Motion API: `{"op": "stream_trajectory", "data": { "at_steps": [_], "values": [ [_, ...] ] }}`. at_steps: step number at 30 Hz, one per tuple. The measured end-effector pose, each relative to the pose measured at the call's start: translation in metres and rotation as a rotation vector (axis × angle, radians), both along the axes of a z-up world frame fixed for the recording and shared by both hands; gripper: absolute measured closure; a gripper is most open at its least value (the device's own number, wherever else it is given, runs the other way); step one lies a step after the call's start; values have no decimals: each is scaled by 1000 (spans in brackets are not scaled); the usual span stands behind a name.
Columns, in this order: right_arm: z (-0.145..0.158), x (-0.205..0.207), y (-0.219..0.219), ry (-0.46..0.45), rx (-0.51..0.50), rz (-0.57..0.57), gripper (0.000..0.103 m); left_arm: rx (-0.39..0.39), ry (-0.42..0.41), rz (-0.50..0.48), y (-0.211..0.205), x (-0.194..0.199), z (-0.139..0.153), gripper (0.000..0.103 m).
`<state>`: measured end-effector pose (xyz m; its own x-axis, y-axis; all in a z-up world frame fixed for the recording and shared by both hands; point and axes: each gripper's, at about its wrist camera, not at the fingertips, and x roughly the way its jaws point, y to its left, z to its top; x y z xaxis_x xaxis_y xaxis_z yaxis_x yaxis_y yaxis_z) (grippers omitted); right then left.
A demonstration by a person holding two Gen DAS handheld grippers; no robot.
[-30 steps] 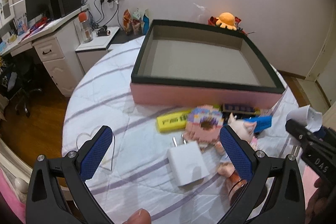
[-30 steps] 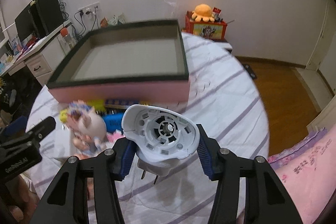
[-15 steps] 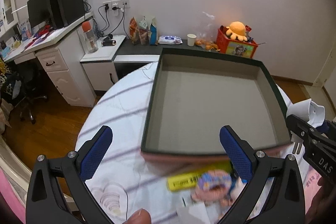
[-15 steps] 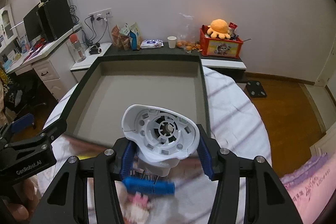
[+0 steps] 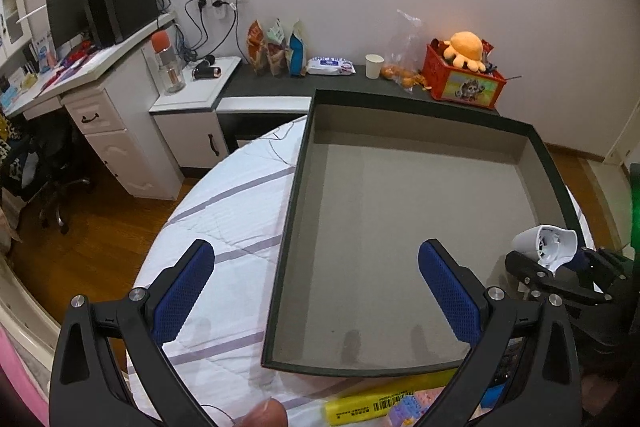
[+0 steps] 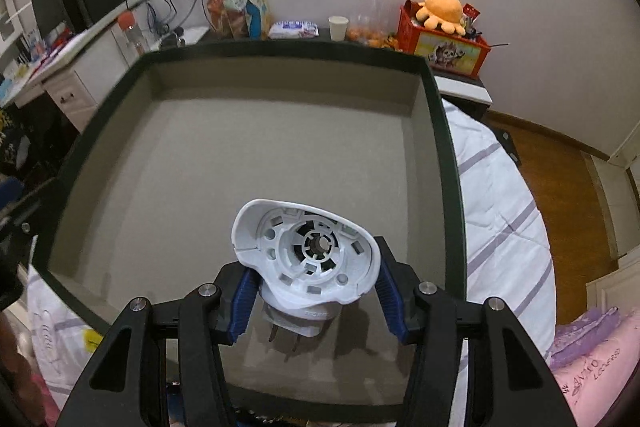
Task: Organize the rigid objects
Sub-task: 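Carry the white plug device into the pink box and release it, then withdraw the right gripper from the box and move the left gripper toward the white charger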
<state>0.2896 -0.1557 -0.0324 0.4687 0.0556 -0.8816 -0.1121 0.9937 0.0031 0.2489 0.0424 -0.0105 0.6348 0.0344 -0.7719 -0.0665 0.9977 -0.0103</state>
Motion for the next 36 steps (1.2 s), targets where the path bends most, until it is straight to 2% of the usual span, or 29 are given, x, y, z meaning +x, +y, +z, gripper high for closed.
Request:
{"op": "stream_trajectory", "data": {
  "at_steps": [5,6,7,8,9,11,18,25,32,36],
  "values": [
    [-7,-1,1,1,-49,5,47,7,9,0,-3,1,-1,0],
    [-6,-2,1,-3,-39,8,43,7,10,1,-4,1,0,0],
    [-5,-2,0,-6,-26,9,27,6,11,2,-4,0,0,0],
    [-4,-2,-1,-11,-16,13,18,6,9,2,-5,-2,1,0],
    [-3,-3,0,-15,-6,20,17,7,7,2,-5,-4,2,0],
    [-2,-5,-1,-15,7,22,17,11,4,3,-6,-9,5,0],
    [27,-29,-14,-123,105,12,17,21,-26,15,-7,-39,21,0],
    [50,-75,-22,-185,156,22,16,55,-56,26,-18,-78,35,0],
    [64,-110,-40,-221,261,32,16,80,-63,88,-21,-122,36,0],
    [64,-128,-44,-213,268,39,16,38,-37,127,-11,-145,23,0]
  ]
}}
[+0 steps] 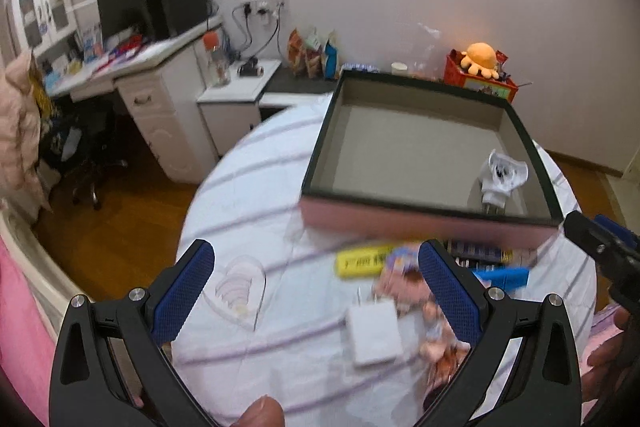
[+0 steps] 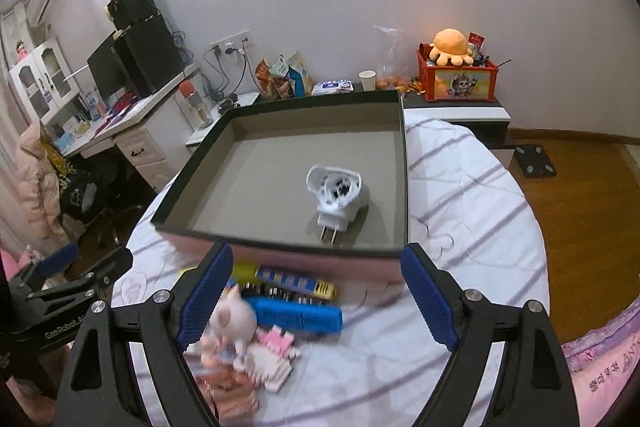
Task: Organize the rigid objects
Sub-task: 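Withdraw the right gripper from the box and move the left gripper toward the white charger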
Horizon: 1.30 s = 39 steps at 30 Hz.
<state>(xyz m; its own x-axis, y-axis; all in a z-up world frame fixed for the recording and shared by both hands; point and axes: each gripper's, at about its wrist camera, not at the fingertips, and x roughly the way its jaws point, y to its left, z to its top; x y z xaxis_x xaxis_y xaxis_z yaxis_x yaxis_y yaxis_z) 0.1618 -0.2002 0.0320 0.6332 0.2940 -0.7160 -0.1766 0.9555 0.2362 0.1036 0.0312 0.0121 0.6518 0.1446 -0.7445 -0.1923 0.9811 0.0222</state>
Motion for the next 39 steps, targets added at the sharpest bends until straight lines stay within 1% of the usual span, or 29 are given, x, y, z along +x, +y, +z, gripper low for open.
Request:
{"op": "stream_trajectory", "data": {
  "at_steps": [4,7,12,15,17,19,21,26,30,33,36,39],
  "values": [
    [-3,-20,-1,4,-8,-22,16,-1,23,-32,-1,-14,-11,0],
    [-6,-38,-3,15,-3,-66,16,-9,26,-80,-2,-21,-16,0],
    [-14,-66,-2,30,-15,-154,16,-34,39,-188,-2,-29,-24,0],
    [-17,-79,5,55,-48,-199,16,-51,47,-237,0,-34,-28,0],
    [-15,-87,12,56,-79,-203,16,-66,49,-254,1,-36,-32,0],
    [-12,-91,17,55,-110,-213,16,-77,59,-263,1,-36,-37,0],
    [-10,-93,18,54,-113,-216,16,-81,75,-263,0,-35,-42,0],
    [-10,-85,21,54,-122,-191,16,-74,85,-221,-1,-30,-47,0],
    [-14,-78,21,63,-115,-158,16,-72,87,-195,-2,-27,-46,0],
    [-16,-74,18,69,-104,-144,16,-71,98,-196,-8,-24,-48,0],
    [-16,-74,13,68,-91,-143,16,-78,116,-202,-16,-20,-53,0],
    [-18,-72,8,74,-76,-147,16,-83,141,-179,-17,-12,-63,0]
  ]
}}
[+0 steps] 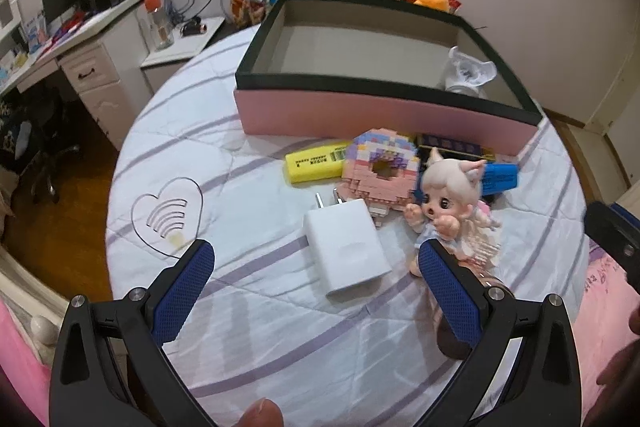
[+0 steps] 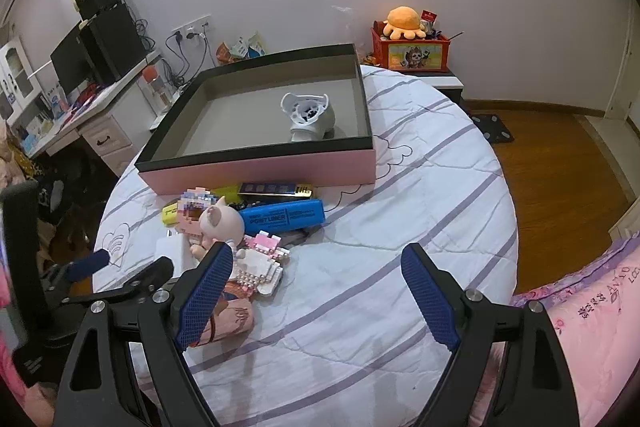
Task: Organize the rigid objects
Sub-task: 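Withdraw the right gripper from the box and move the left gripper toward the white charger, then grasp the white charger with the left gripper and lift it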
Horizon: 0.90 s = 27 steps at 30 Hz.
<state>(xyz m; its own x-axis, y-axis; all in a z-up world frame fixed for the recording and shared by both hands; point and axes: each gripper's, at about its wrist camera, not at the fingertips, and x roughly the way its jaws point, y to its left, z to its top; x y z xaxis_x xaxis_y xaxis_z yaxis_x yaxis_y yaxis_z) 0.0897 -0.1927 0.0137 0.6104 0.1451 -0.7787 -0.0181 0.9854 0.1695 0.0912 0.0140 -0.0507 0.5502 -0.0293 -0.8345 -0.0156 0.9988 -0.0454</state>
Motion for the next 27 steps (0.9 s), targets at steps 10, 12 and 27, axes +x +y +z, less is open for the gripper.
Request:
{"op": "stream_trajectory", "data": {
  "at_steps": [10,12,27],
  "values": [
    [-13,18,-8,35,23,3,16,-102,82,30,9,28,-28,0],
    [-14,20,-5,40,23,12,16,-116,89,31,12,28,-30,0],
    [-11,26,9,44,7,44,16,25,54,43,22,32,-33,41]
  ]
}}
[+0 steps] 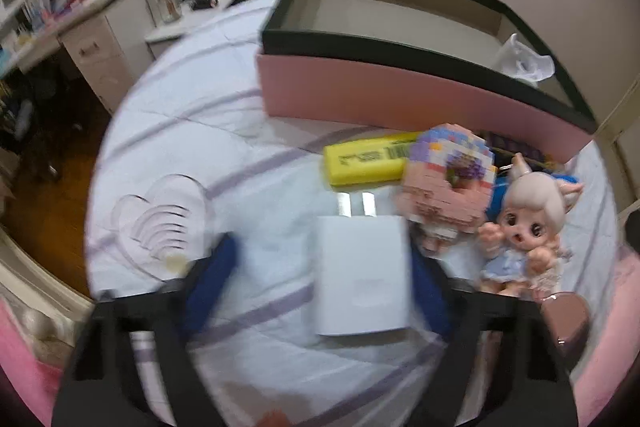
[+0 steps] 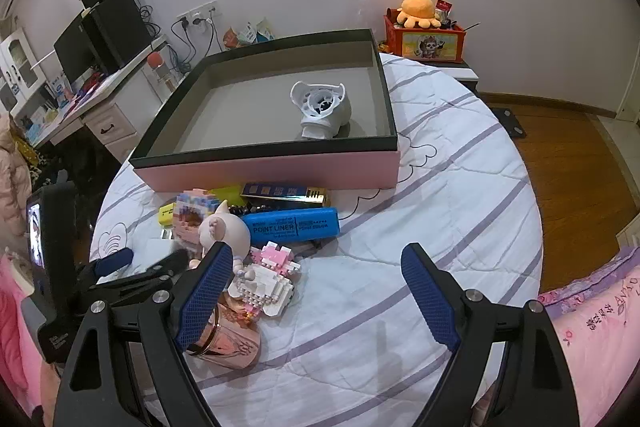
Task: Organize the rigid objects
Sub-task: 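Grasp the white charger with the left gripper and lift it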
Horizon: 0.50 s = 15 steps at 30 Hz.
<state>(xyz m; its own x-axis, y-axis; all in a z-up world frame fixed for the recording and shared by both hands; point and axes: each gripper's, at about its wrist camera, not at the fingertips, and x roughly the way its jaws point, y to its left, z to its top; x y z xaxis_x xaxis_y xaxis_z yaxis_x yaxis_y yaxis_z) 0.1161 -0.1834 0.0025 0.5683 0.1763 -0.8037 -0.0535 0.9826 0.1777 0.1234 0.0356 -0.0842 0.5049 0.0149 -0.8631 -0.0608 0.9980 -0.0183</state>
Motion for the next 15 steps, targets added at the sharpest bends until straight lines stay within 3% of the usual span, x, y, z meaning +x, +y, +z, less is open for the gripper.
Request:
{"op": "stream_trajectory", "data": {
  "at_steps": [1,5,15],
  "values": [
    [0,0,-1,0,1,-2,16,10,-7,8,3,-1,1,52],
    [-2,2,0,5,8,-7,16,4,-10,-6,9,-3,1,63],
    [-4,4,3,10,14,-1,16,-68,-11,-33,14,-8,10,63]
  ]
}}
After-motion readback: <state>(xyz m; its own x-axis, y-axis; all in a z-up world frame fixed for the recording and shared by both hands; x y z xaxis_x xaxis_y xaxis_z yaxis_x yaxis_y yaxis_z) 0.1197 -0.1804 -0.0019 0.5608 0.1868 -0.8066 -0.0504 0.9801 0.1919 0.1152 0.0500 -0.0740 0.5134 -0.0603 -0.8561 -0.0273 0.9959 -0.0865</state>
